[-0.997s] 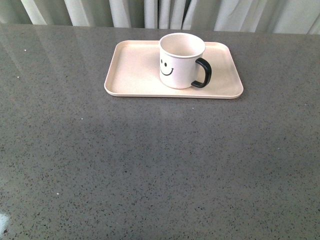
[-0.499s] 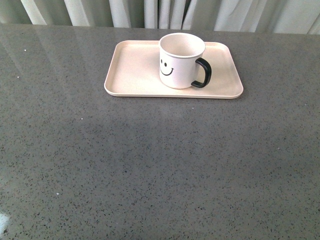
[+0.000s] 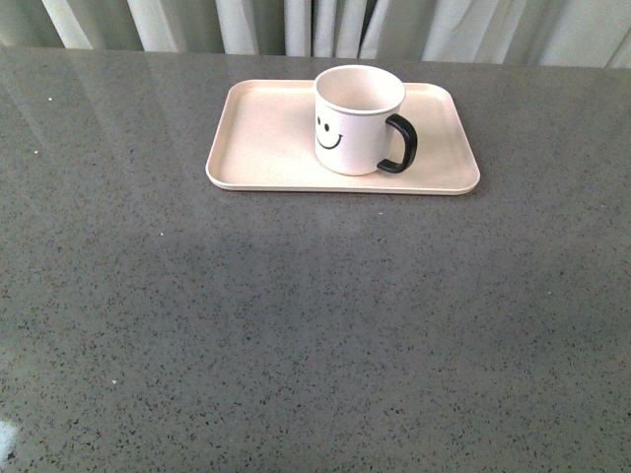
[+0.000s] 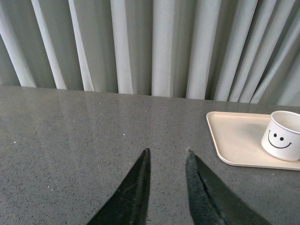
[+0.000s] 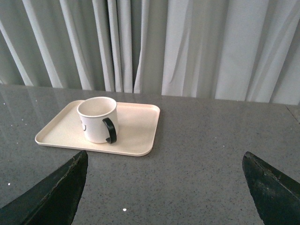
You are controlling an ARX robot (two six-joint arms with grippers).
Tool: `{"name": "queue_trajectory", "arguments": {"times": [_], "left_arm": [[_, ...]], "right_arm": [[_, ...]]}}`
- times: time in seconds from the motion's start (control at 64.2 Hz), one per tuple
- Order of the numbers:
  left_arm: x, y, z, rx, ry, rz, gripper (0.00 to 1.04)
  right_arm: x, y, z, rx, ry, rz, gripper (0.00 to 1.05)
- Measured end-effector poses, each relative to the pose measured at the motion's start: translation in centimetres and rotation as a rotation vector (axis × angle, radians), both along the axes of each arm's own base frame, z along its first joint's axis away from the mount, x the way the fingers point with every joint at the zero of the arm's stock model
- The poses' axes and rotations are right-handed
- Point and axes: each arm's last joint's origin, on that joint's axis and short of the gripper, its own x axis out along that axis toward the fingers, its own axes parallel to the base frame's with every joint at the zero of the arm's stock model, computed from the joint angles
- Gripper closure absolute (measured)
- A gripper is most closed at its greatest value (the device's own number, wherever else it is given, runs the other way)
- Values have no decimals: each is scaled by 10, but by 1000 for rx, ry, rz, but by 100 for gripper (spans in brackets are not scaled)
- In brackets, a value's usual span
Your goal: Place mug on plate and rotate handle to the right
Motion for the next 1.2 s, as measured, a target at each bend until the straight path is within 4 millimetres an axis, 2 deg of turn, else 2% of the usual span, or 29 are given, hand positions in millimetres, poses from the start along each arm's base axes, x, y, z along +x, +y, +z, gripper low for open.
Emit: {"name": "queue_trajectory", "arguments": {"times": [0.078, 0.156, 0.234, 0.327, 0.499, 0.514, 0.561, 0.576, 0.623, 0.654, 0.686, 0.763, 0.873, 1.013, 1.2], "left_arm": [[0, 0, 0, 0, 0, 0, 58], [0, 0, 0, 0, 0, 0, 46], [0, 0, 0, 0, 0, 0, 25], [0, 0, 0, 0, 0, 0, 9], [0, 0, 0, 2, -1, 0, 9], [0, 0, 0, 2, -1, 0, 9], [0, 0, 0, 2, -1, 1, 9], [0, 0, 0, 3, -1, -1, 9], [0, 0, 0, 3, -1, 0, 9], [0, 0, 0, 3, -1, 0, 9], [0, 0, 0, 3, -1, 0, 9], [0, 0, 0, 3, 0, 1, 9], [0, 0, 0, 3, -1, 0, 9], [0, 0, 0, 3, -1, 0, 9], [0, 0, 0, 3, -1, 0, 9]], "right_arm": [[0, 0, 0, 0, 0, 0, 9], [0, 0, 0, 0, 0, 0, 9], [0, 0, 0, 0, 0, 0, 9], [0, 0, 0, 0, 0, 0, 9], [0, 0, 0, -1, 1, 2, 9], [1, 0, -1, -13, 38, 34, 9], [4, -3, 2, -32, 350, 257, 9], [9, -5, 6, -5, 438, 336, 9], [21, -10, 13, 27, 477, 400, 9], [37, -15, 23, 31, 464, 426, 9], [45, -18, 28, 24, 450, 422, 9], [82, -27, 46, -17, 392, 377, 9], [127, -30, 53, -45, 362, 330, 9], [183, -13, 44, -57, 427, 324, 9], [239, 23, 30, -52, 539, 338, 9]]}}
